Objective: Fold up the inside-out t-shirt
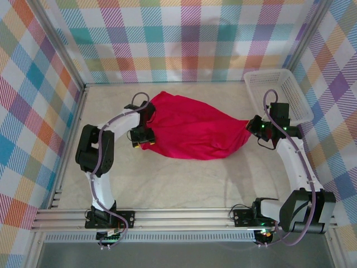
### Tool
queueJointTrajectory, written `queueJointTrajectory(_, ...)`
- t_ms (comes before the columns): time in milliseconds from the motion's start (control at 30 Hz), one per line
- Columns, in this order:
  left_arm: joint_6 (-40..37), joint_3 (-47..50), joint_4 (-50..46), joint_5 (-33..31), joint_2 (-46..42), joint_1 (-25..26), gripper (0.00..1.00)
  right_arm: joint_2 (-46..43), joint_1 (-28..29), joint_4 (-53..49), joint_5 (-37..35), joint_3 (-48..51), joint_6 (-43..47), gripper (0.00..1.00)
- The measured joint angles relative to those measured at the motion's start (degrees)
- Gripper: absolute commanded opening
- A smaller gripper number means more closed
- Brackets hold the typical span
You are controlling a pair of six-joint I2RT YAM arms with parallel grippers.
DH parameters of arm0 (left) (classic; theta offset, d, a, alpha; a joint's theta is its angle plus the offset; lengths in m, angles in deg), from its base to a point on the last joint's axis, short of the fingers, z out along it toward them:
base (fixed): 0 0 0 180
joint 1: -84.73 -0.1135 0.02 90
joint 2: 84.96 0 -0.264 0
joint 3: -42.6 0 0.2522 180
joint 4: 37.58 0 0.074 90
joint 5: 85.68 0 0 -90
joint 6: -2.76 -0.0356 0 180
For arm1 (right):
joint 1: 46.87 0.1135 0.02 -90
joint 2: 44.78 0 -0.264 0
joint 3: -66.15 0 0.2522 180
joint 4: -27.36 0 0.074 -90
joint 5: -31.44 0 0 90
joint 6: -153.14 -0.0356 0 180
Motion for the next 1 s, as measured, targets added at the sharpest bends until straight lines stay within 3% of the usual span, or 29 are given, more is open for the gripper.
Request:
queueJointTrajectory(300,0.02,-0.04,-1.36,-4.33,0.59,-10.99,0.49,-1.88,-2.75,-2.08,-1.55,-0.66,1.16,0.0)
queueJointTrajectory(400,-0.04,-0.07,-1.38,-4.46,0.59,-13.22,0.41,-1.99,-3.06,-2.54,-1.53,-0.66,1.2,0.0)
queueJointTrajectory(767,0.31,1.22,-0.87,-6.36,-5.49,-13.6,0.0,-1.99,-3.15,-2.73,-1.09,-0.81,1.14,0.0)
queueJointTrajectory(1000,0.5,3.98,1.62,-4.76,-7.17,-13.6,0.0,-1.86,-3.15,-2.75,0.63,-1.42,0.61,0.0)
